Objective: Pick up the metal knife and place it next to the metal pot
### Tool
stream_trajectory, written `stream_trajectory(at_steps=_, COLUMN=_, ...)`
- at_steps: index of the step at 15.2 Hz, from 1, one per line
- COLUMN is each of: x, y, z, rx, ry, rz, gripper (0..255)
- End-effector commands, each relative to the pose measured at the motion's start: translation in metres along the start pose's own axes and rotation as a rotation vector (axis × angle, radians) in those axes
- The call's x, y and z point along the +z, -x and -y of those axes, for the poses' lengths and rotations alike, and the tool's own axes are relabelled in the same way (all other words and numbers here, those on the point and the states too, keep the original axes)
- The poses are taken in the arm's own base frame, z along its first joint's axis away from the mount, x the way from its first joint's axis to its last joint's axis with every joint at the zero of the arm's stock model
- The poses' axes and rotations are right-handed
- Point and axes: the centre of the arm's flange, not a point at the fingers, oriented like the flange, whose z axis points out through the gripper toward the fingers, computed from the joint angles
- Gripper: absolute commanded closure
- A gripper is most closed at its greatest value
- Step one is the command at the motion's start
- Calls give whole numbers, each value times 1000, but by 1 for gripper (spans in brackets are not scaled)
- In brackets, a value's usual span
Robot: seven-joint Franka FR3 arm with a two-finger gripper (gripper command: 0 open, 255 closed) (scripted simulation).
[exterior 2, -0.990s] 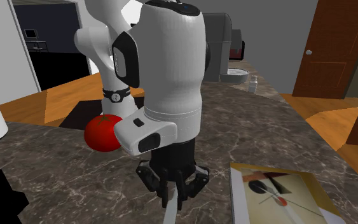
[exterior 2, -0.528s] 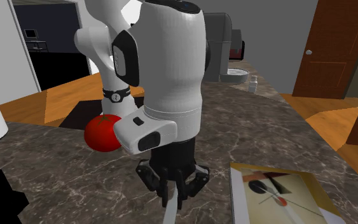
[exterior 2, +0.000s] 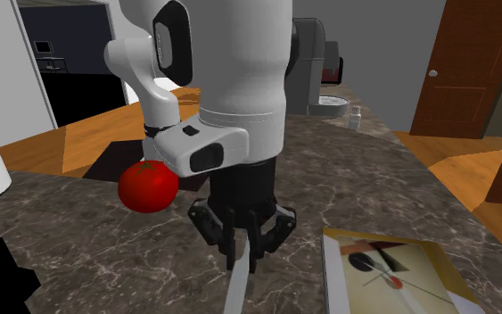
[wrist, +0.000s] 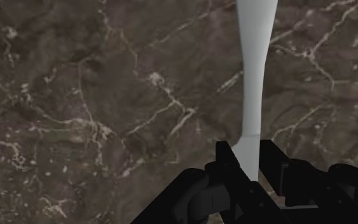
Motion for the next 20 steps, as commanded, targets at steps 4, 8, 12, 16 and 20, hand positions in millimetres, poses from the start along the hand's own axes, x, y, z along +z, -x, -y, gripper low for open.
stream_trajectory(at_steps=4, x=-26, y=0, z=-1, rx=0, ry=0, rz=0, gripper=255)
stream_trajectory(at_steps=8, x=-47, y=0, z=-1, rx=0, ry=0, rz=0, gripper=255)
stream_trajectory(at_steps=12, x=-68, y=0, z=-2, rx=0, ry=0, rz=0, gripper=255)
stream_trajectory(at_steps=16, x=-89, y=0, z=-2, rx=0, ry=0, rz=0, gripper=255)
stream_trajectory(at_steps=20, x=-111, y=0, z=-3, rx=0, ry=0, rz=0, gripper=255)
